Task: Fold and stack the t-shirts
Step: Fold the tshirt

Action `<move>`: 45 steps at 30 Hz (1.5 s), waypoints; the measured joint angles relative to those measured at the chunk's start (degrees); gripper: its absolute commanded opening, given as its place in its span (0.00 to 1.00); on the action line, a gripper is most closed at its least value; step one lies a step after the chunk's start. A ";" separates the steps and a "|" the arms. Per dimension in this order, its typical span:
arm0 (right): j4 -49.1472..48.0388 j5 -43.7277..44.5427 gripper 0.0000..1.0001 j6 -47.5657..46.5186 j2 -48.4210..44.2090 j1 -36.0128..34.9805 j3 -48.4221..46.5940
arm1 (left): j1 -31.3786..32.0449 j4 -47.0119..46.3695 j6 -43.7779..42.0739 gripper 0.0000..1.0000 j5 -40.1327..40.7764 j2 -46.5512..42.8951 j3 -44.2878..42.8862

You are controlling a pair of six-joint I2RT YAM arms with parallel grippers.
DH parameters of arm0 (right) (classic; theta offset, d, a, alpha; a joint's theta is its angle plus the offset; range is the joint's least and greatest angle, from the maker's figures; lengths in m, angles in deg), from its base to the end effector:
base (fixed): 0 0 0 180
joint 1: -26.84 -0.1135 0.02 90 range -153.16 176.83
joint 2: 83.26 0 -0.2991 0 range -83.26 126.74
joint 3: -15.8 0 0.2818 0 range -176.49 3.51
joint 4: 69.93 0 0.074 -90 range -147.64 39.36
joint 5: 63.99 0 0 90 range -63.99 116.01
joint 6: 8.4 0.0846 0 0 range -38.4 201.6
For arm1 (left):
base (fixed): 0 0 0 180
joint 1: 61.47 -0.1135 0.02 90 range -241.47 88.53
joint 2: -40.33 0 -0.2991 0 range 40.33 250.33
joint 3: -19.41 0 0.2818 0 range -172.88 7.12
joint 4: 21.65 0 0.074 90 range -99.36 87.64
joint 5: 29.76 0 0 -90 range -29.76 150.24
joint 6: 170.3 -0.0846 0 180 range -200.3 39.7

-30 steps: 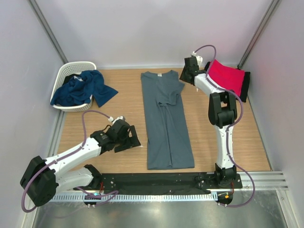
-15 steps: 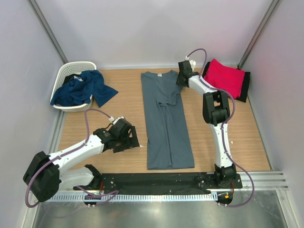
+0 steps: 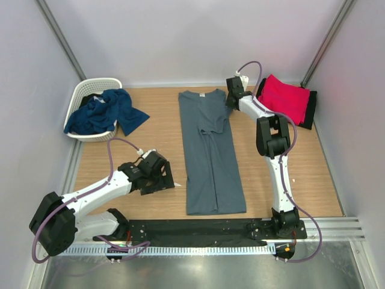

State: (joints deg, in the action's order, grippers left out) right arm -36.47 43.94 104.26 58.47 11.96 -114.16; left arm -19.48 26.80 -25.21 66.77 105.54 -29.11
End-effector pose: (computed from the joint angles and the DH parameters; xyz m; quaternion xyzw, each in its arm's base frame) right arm 0.6247 0.1390 0.1316 0.1212 0.9072 -0.0154 0.4025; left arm 0.1781 -0.1474 0.1607 -0.1234 0.9672 -0.1242 0.1840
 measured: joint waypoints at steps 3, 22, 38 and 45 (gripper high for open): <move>-0.24 0.09 0.01 0.09 0.04 0.00 0.00 | 0.00 0.61 0.00 0.92 0.20 0.00 0.00; 1.16 -0.31 0.01 -2.62 -3.50 -3.32 -0.28 | 0.00 1.22 -0.28 0.92 0.98 -2.49 -0.35; 3.96 -2.47 0.65 -3.34 -1.22 -14.58 -8.31 | 0.00 2.21 -0.46 0.93 2.19 -11.26 1.05; 9.22 -5.29 0.87 -3.10 -2.71 -12.83 -9.09 | 0.00 2.01 -0.39 0.93 2.16 -11.50 1.36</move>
State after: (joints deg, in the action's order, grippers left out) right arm -27.24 38.66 101.15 55.76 -0.87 -123.25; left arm -19.48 28.82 -25.61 68.93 94.04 -27.75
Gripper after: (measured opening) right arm 0.855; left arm 0.926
